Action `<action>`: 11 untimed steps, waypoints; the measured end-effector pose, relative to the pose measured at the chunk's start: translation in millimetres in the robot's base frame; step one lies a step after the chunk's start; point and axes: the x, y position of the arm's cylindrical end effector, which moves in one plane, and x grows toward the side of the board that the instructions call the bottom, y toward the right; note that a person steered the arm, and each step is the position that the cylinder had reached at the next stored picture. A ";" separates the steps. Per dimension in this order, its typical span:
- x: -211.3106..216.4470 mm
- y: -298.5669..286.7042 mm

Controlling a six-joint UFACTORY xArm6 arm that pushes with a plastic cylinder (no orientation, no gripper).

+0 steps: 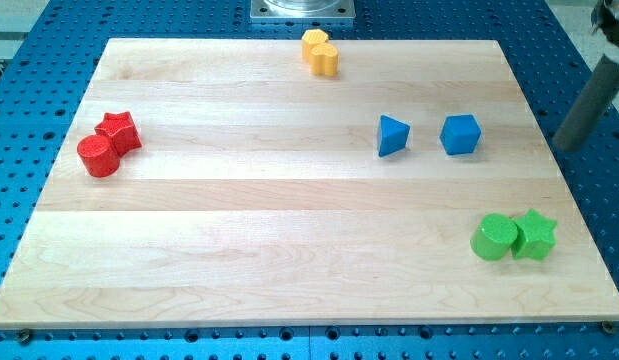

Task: Place the green circle to the left of the triangle

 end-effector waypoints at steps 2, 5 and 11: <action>62.0 -14.5; 135.4 -68.6; 88.9 -270.1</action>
